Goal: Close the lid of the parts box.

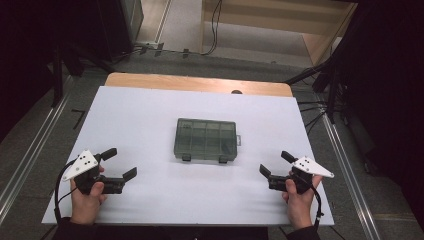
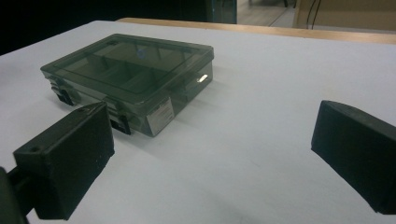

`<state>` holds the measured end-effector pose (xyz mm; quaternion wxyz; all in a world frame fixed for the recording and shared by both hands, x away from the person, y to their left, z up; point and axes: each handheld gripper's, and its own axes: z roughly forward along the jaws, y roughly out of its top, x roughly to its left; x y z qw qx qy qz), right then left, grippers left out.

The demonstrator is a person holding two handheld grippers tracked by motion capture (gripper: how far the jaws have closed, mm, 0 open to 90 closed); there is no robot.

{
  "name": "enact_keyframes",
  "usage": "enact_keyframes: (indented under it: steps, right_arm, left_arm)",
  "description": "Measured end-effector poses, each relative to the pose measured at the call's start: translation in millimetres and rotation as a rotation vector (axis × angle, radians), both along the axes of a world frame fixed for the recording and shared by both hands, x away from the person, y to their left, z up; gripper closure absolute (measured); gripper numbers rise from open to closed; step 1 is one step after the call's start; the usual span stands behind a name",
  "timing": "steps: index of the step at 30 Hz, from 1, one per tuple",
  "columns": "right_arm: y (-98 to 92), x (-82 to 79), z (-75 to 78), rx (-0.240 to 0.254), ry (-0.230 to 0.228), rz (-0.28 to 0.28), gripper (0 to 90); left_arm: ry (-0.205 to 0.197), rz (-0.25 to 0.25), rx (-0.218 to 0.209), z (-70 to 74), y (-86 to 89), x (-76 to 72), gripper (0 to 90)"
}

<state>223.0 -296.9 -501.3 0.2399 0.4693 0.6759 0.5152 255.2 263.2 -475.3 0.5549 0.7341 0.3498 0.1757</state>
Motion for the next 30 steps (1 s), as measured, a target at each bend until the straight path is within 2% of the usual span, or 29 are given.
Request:
enact_keyframes:
  steps: [24,30]
  right_arm:
    - [-34.0,-13.8,-8.7,-0.011,0.018,-0.067,0.0]
    - [-40.6,-17.7,-9.2,-0.011,0.017,-0.079,0.0]
  left_arm:
    - [0.000,0.050,-0.001,-3.5,30.5,-4.2,0.0]
    - [-0.003,0.066,0.019,-6.1,37.6,-4.3,0.0]
